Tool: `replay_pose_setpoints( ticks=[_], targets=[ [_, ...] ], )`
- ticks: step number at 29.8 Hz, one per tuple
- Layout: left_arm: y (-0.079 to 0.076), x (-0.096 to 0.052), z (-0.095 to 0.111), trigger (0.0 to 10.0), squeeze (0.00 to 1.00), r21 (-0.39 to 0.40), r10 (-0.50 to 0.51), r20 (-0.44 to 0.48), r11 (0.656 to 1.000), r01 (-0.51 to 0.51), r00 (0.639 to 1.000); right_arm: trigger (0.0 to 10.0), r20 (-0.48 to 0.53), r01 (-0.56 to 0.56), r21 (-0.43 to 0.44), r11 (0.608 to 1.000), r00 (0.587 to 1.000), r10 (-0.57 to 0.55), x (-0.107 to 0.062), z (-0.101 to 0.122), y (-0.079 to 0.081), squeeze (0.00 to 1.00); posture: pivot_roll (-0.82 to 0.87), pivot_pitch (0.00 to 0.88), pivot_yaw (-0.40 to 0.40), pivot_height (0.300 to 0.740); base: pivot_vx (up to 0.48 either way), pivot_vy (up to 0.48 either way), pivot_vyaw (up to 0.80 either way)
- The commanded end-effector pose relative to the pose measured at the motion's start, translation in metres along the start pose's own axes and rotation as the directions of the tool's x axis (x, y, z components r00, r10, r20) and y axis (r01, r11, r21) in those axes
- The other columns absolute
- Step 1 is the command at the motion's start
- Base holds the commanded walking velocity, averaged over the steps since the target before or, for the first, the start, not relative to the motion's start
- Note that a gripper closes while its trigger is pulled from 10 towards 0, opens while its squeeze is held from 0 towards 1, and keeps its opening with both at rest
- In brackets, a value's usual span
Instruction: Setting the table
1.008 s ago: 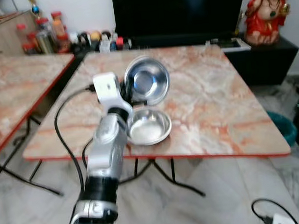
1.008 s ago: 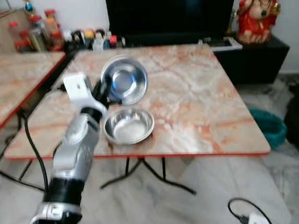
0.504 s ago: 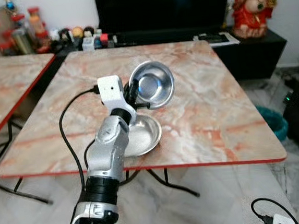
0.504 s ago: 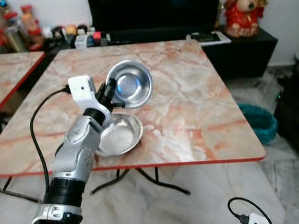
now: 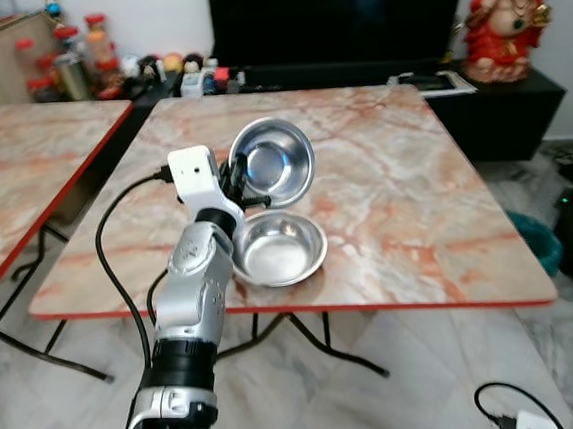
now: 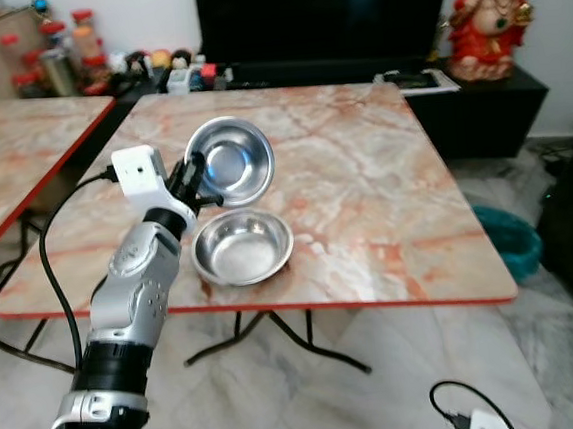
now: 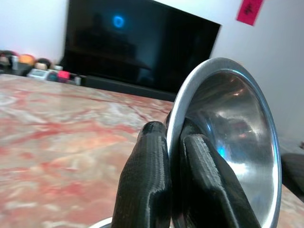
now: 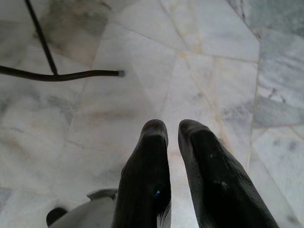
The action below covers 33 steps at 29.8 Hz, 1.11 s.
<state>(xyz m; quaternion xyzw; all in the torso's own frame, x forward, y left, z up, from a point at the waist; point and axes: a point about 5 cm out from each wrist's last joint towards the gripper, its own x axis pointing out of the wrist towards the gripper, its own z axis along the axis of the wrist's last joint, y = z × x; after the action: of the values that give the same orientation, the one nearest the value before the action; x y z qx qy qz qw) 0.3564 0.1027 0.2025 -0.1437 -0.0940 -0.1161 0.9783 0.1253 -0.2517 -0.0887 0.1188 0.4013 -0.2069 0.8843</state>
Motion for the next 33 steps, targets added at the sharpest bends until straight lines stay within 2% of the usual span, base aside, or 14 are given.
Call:
replay_pose_setpoints(
  ticks=[1, 26, 27, 30, 33],
  targets=[
    [-0.007, 0.003, 0.005, 10.0, 0.00, 0.007, -0.029, 0.013, 1.000, 0.029, 0.999, 10.0, 0.024, 0.004, 0.020, 1.000, 1.000, -0.004, 0.001, 0.005, 0.000, 0.00, 0.01, 0.000, -0.021, 0.740, 0.319, 0.000, 0.00],
    [-0.007, 0.005, 0.010, 10.0, 0.00, 0.011, -0.032, 0.028, 0.999, 0.031, 0.999, 10.0, 0.029, -0.001, 0.032, 0.999, 1.000, 0.000, 0.002, 0.007, 0.001, 0.00, 0.02, 0.000, -0.022, 0.740, 0.332, 0.000, 0.00],
    [-0.008, 0.005, 0.009, 10.0, 0.00, 0.001, -0.043, 0.016, 0.999, 0.043, 0.999, 10.0, 0.029, -0.001, 0.031, 1.000, 1.000, 0.000, 0.002, 0.008, 0.001, 0.00, 0.02, 0.000, -0.025, 0.740, 0.000, 0.000, 0.00],
    [-0.009, -0.001, -0.004, 10.0, 0.00, -0.114, -0.105, -0.093, 0.989, 0.094, 0.990, 10.0, 0.027, -0.003, 0.030, 1.000, 1.000, 0.002, 0.003, 0.008, 0.002, 0.00, 0.02, 0.000, -0.024, 0.740, 0.000, 0.000, 0.00],
    [-0.008, -0.004, -0.007, 10.0, 0.00, -0.144, -0.120, -0.113, 0.984, 0.103, 0.986, 10.0, 0.027, -0.004, 0.030, 1.000, 1.000, 0.003, 0.003, 0.008, 0.002, 0.00, 0.02, 0.000, -0.022, 0.740, 0.000, 0.000, 0.00]
  ],
)
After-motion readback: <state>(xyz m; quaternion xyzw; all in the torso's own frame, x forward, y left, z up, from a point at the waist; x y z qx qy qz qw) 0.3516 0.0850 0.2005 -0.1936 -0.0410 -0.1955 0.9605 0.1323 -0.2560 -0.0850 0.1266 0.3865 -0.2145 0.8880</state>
